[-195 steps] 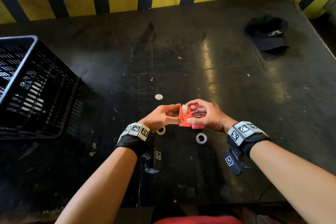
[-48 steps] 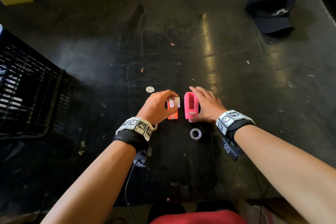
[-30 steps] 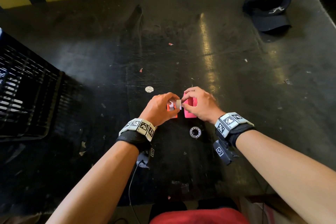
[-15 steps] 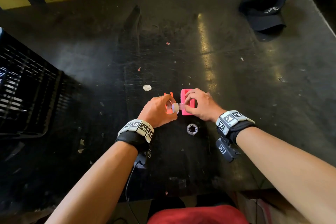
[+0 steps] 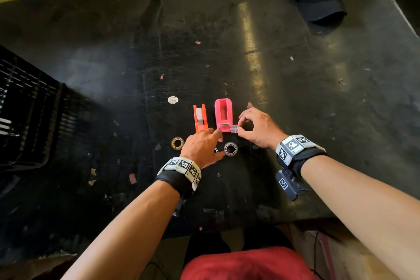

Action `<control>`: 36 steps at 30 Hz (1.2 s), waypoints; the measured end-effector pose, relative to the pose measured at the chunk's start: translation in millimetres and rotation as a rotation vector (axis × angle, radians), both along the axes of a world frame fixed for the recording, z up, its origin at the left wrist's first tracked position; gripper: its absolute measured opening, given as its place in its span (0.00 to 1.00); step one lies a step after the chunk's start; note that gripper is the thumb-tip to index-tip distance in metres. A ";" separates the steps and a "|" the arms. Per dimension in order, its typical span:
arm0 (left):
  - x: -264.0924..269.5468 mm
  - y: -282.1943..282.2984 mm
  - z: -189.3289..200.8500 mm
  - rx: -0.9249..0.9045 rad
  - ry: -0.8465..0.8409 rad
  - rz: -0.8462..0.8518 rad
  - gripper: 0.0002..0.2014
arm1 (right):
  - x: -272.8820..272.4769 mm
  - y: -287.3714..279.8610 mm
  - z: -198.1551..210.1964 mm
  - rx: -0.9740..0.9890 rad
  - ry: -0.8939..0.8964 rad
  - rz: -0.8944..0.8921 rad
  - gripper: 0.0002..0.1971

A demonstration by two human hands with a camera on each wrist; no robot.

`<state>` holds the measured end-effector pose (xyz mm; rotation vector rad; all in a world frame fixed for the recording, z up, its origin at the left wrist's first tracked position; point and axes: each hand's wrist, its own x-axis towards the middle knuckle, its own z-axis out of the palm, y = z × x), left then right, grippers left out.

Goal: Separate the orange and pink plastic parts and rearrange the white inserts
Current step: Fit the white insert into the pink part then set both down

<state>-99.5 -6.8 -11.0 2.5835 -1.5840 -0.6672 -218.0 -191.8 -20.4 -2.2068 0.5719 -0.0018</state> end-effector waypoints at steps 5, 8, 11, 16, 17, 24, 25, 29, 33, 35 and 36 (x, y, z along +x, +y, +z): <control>-18.1 -18.0 -10.5 0.040 0.038 -0.143 0.29 | -13.7 -3.1 -4.0 -0.004 0.018 -0.024 0.06; -19.6 -19.6 -13.0 0.028 0.041 -0.133 0.25 | -21.2 -6.9 -4.7 -0.003 0.046 -0.027 0.06; -11.5 -14.8 -6.4 -0.105 0.180 0.016 0.20 | -25.8 -10.9 -6.3 -0.003 0.035 -0.043 0.06; 12.6 -9.2 5.6 -0.291 0.485 0.257 0.23 | -20.4 -9.0 -0.2 0.052 0.031 -0.053 0.05; 14.9 -9.2 8.6 -0.295 0.515 0.269 0.23 | -16.8 -6.6 2.8 0.066 0.028 -0.045 0.05; 18.5 -0.4 20.0 -0.399 0.642 0.333 0.21 | 5.9 9.5 10.7 0.173 0.027 -0.037 0.03; 18.8 0.8 21.2 -0.402 0.647 0.325 0.21 | 7.7 11.5 11.4 0.180 0.037 -0.028 0.03; 20.6 6.3 20.1 -0.429 0.631 0.313 0.22 | 13.5 17.0 14.9 0.180 0.058 0.004 0.07; 22.4 9.3 20.4 -0.418 0.608 0.310 0.23 | 15.8 17.3 15.7 0.176 0.085 0.008 0.09; 22.3 10.0 20.9 -0.408 0.604 0.303 0.23 | 15.9 17.1 16.3 0.178 0.095 0.019 0.09; 22.4 10.2 21.2 -0.407 0.601 0.303 0.23 | 16.0 17.3 17.3 0.178 0.099 0.021 0.08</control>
